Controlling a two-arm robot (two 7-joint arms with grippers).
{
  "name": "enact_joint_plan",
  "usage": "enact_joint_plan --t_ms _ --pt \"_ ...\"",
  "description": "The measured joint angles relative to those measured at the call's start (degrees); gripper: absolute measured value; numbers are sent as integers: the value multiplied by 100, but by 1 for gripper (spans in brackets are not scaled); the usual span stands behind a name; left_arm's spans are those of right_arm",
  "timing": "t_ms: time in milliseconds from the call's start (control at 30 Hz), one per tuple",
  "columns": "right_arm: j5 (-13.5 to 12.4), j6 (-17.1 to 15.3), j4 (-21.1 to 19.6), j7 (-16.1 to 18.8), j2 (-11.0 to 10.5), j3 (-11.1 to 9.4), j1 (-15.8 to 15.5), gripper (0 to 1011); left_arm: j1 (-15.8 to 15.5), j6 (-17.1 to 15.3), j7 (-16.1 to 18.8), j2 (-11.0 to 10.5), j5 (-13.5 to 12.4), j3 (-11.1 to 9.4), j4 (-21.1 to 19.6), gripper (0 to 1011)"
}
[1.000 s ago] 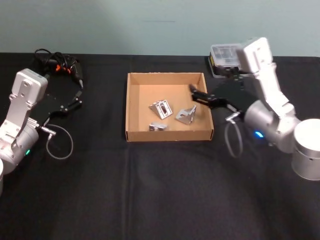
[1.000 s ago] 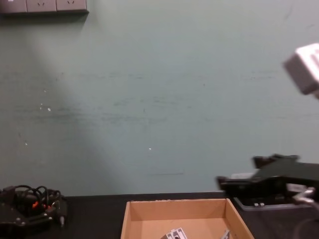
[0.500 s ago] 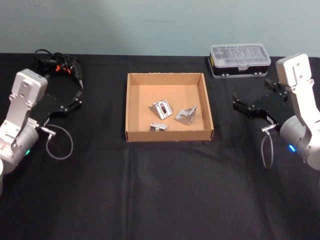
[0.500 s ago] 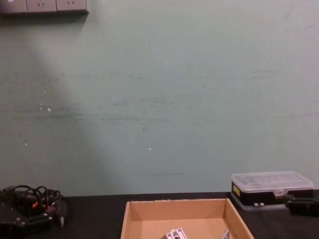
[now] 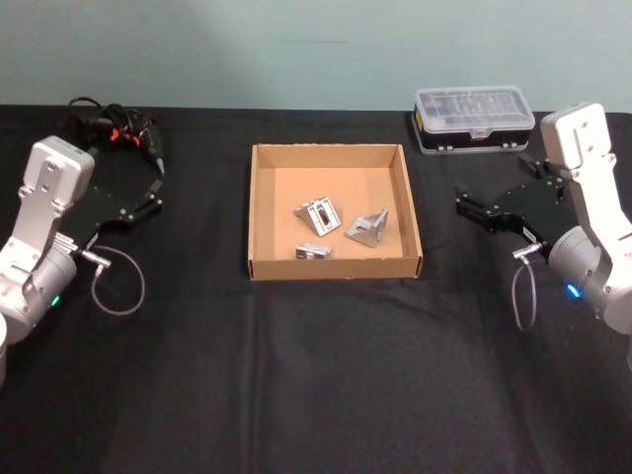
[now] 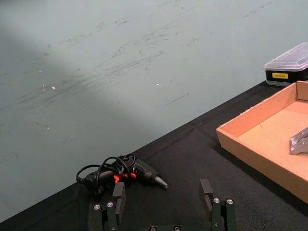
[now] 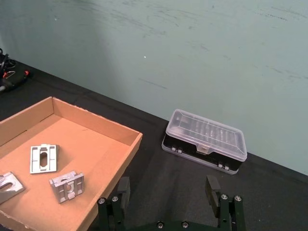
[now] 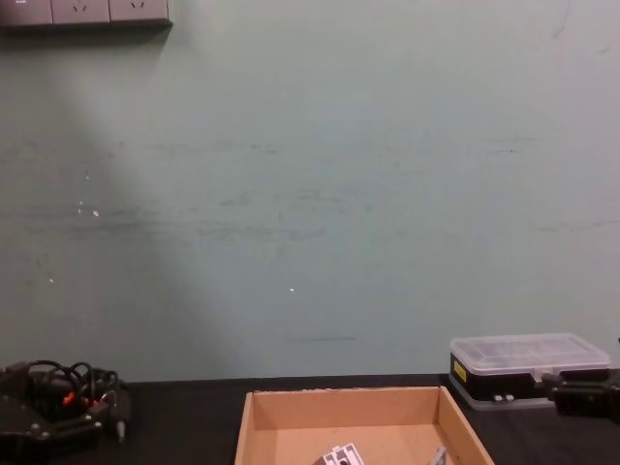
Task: Use one hand to pick up the angle iron from the table and place it into the box.
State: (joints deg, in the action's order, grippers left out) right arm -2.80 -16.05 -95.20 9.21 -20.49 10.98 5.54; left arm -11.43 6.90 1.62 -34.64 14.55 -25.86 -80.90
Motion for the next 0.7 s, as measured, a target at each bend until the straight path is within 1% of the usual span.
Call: enact_joint_plan --t_ms 700 --pt "-13 11 2 30 0 21 16 1000 0 0 0 0 0 0 0 1000"
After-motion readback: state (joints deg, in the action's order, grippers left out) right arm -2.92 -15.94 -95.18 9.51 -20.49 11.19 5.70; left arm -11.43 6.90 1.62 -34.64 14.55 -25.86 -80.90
